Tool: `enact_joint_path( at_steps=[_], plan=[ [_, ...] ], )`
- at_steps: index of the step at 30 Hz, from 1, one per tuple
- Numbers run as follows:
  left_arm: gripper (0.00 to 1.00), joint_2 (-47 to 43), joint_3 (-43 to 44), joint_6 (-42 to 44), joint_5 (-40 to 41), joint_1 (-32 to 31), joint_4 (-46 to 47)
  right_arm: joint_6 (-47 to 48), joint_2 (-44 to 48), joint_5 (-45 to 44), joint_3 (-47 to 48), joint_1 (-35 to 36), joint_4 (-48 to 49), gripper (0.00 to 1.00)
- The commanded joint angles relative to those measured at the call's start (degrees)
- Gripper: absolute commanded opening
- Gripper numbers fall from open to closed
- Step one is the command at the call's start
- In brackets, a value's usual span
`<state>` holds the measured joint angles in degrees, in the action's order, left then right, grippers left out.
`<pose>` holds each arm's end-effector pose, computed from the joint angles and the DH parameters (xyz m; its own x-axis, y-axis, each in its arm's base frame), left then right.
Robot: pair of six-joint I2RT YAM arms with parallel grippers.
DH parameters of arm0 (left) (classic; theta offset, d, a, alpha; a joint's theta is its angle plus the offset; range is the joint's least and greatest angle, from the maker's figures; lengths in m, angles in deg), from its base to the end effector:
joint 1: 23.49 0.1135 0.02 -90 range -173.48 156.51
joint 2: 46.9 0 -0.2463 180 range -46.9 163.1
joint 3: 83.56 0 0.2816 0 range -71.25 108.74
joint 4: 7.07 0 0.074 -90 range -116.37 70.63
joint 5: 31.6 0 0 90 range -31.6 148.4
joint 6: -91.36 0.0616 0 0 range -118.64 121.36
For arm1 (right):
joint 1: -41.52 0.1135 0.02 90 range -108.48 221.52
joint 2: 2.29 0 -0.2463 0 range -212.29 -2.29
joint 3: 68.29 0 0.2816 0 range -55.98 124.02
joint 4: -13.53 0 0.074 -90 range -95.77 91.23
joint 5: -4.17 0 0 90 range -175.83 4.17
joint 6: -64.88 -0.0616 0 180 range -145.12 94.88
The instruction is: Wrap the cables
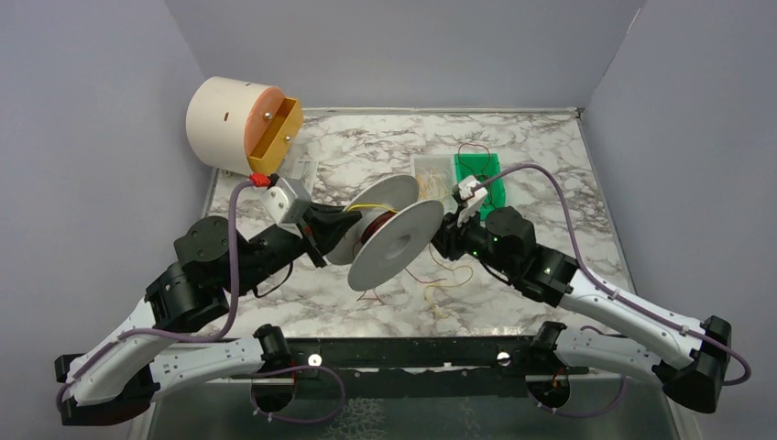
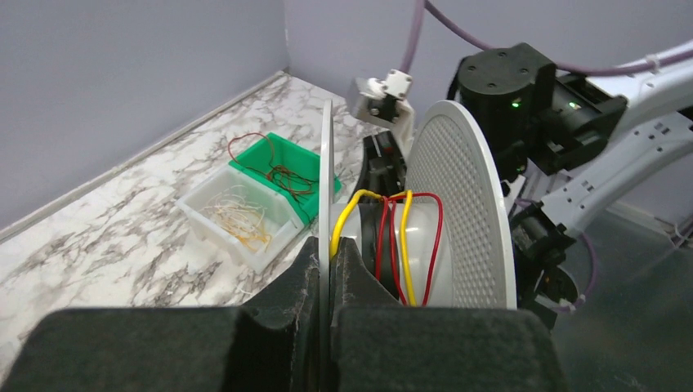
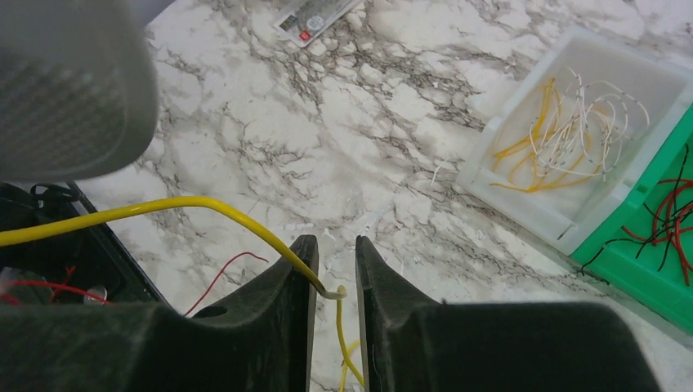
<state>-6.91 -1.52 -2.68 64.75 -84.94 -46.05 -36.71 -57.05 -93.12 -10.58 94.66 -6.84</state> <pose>0.0898 -0.1508 0.4676 -0.0323 -0.0872 -0.9957 0.8200 0.5673 -0.0763 0.1790 0.2258 0.2887 -0.3208 -0.0956 -0.9423 -0.6702 0.7259 0.1545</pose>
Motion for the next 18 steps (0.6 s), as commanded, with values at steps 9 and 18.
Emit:
enact_joint_path(
  at_steps=[9,18],
  plan=[
    [0.00,-0.7,4.3,-4.7,16.3,0.2,13.6,-1.2,9.7,4.5,-5.9,-0.2,1.7,0.52],
    [0.00,0.2,4.7,-4.8,18.0,0.2,16.3,-4.2,13.6,0.0,-7.9,-0.2,-1.2,0.73]
  ],
)
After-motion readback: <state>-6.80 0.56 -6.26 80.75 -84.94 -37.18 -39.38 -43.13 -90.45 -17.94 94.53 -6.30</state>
